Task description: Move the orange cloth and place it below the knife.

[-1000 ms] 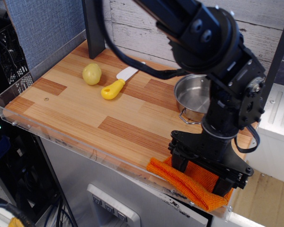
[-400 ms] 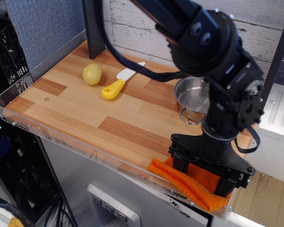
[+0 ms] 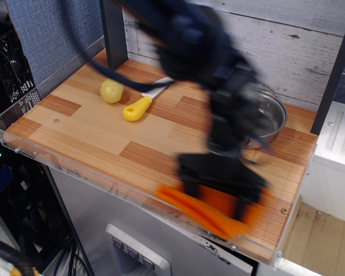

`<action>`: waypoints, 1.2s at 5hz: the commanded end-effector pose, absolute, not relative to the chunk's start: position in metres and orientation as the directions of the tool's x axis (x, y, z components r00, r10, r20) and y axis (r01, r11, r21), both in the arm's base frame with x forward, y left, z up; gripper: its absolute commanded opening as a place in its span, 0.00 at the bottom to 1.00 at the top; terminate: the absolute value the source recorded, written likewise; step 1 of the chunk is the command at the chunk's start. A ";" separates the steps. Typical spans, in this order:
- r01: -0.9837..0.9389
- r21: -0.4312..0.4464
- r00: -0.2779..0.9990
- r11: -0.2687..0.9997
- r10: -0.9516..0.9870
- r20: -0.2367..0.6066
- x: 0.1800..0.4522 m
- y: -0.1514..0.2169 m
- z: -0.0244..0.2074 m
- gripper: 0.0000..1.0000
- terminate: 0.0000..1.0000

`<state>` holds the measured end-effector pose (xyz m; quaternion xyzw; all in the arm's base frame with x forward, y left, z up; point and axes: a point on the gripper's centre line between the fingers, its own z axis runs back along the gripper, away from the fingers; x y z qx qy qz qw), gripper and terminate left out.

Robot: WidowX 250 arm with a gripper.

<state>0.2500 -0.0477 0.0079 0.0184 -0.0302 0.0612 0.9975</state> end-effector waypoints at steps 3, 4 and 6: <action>-0.376 0.069 0.925 0.924 0.370 0.081 0.251 0.099 0.034 1.00 0.00; -0.398 0.072 0.916 0.914 0.393 0.076 0.256 0.121 0.037 1.00 0.00; -0.416 0.093 0.909 0.905 0.410 0.075 0.261 0.155 0.038 1.00 0.00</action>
